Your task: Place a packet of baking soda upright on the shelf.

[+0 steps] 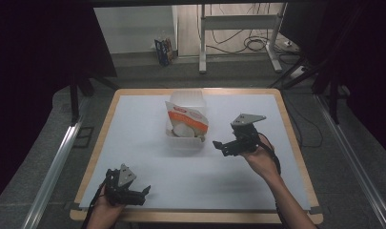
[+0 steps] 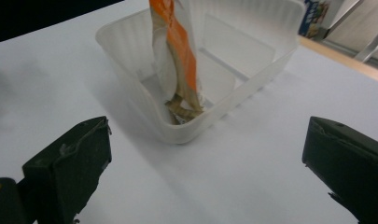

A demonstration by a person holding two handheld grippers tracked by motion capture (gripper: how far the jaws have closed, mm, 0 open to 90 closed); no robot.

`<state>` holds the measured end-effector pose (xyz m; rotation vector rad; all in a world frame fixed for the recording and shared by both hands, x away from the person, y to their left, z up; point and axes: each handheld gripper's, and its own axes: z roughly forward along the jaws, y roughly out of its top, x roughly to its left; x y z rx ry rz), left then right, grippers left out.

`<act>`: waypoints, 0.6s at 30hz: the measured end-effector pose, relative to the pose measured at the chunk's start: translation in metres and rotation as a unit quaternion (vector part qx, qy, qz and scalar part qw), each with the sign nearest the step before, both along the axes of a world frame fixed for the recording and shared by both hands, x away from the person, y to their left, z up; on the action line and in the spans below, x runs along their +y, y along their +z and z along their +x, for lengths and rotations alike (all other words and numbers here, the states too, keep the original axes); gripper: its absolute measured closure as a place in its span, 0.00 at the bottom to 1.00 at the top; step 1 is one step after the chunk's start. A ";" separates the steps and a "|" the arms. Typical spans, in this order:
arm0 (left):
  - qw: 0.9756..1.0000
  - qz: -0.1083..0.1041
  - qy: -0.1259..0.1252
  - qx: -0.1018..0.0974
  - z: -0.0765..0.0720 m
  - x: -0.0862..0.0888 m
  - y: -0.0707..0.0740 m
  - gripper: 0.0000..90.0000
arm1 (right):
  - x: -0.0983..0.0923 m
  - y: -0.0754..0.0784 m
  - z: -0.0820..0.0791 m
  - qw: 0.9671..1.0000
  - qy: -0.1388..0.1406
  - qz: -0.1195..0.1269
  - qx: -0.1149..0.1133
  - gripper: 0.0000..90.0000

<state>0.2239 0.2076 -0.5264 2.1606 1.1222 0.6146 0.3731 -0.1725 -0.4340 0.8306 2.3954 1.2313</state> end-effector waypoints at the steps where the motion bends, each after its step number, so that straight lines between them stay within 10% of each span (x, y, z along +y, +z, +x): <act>1: 1.000 0.000 0.000 0.000 0.000 0.000 0.000 0.00 | 0.000 0.000 0.000 1.000 0.000 0.000 0.000 0.01; 18: 1.000 -0.001 -0.001 -0.001 0.000 0.000 0.000 0.00 | -0.019 -0.001 -0.018 1.000 -0.007 -0.016 -0.016 0.02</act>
